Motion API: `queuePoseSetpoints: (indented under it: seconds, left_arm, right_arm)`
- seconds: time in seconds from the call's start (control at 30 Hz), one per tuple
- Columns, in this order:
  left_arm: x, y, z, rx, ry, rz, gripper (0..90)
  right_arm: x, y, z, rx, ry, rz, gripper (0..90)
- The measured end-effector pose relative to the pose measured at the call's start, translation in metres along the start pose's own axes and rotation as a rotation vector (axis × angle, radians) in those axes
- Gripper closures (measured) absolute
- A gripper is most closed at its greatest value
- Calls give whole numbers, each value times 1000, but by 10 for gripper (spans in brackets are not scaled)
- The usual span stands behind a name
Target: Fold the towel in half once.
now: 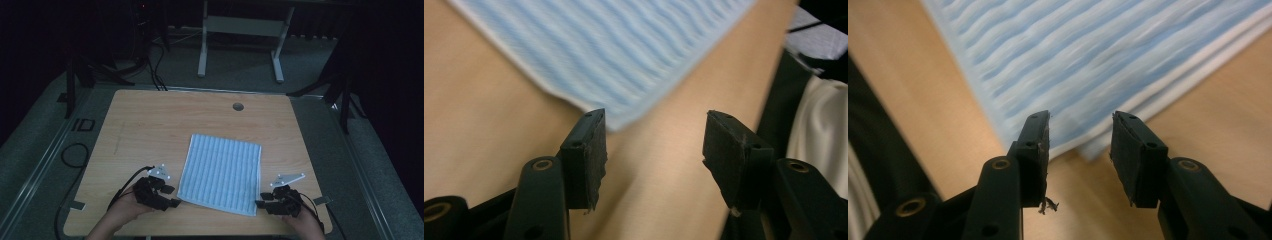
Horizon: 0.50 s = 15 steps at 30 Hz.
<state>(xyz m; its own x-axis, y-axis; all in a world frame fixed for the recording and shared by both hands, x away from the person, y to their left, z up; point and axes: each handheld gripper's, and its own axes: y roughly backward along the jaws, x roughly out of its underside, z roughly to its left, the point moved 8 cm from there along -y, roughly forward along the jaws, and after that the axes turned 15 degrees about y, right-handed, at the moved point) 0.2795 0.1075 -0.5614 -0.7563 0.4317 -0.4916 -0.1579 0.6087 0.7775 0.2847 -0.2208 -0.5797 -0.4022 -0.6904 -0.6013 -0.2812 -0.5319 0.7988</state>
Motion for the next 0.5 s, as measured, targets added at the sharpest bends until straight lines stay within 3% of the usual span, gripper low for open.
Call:
queuePoseSetpoints:
  seconds: [0.27,0.5]
  left_arm:
    - [-34,-8,28,-58,14,-43,425]
    - [-65,-23,50,-109,13,-44,425]
  right_arm:
    - [-12,1,-37,74,-7,5,591]
    - [-27,-7,-72,131,-6,25,567]
